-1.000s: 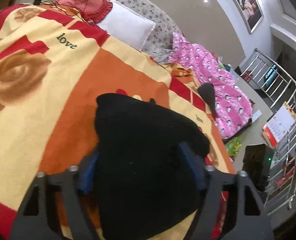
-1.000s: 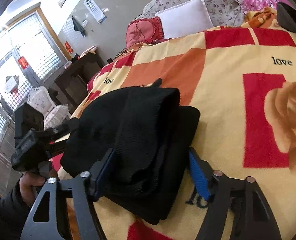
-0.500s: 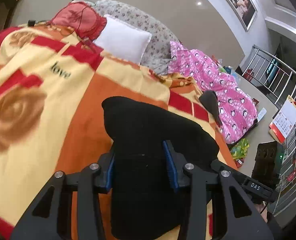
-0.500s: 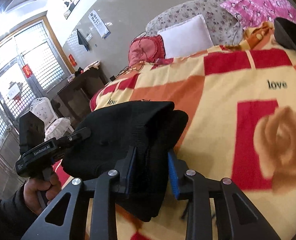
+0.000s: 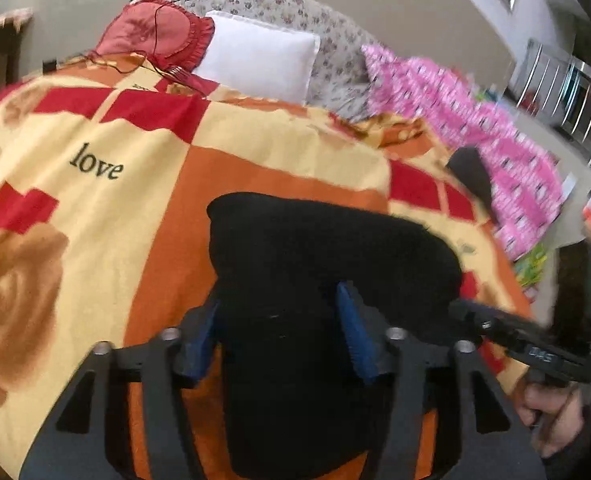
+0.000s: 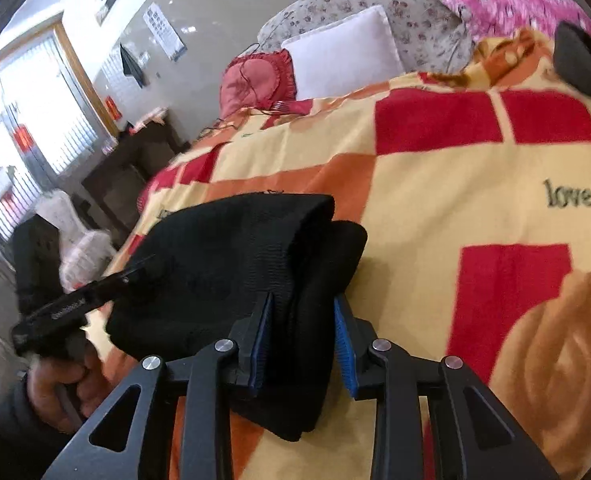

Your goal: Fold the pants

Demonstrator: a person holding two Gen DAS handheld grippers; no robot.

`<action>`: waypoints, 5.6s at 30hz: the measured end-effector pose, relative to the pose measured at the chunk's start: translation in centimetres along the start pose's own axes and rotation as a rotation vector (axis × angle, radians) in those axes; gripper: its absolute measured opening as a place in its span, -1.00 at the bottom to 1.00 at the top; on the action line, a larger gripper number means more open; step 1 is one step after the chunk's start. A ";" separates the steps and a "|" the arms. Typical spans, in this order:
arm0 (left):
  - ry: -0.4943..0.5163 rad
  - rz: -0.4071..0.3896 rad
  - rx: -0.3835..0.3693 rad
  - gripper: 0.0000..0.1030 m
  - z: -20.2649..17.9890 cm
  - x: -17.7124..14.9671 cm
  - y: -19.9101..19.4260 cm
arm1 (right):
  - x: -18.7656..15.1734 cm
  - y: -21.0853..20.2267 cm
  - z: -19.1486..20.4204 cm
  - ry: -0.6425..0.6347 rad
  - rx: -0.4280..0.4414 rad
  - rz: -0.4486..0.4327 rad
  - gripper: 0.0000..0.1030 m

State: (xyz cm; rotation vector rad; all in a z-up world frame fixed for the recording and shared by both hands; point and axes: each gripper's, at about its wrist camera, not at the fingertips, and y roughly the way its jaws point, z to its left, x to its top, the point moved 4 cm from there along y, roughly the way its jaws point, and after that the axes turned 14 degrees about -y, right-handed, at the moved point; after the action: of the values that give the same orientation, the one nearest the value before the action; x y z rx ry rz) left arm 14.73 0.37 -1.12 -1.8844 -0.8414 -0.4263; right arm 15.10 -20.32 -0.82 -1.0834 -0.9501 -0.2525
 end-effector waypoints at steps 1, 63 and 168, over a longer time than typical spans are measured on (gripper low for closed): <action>0.013 0.013 0.025 0.35 -0.2 -0.1 0.4 | 0.0 0.0 0.5 -0.028 -0.035 0.008 -0.38; -0.057 0.081 0.017 1.00 0.9 0.2 2.0 | 0.2 0.3 -0.5 -0.029 -0.231 0.067 0.56; -0.089 0.074 -0.022 1.00 1.1 0.4 1.8 | 0.5 0.2 0.5 -0.087 -0.369 0.082 0.78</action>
State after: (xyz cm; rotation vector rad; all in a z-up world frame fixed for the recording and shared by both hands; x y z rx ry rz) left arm 16.23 1.02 -2.59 -1.9595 -0.8257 -0.3094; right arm 15.23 -19.70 -0.47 -1.4782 -0.9558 -0.3235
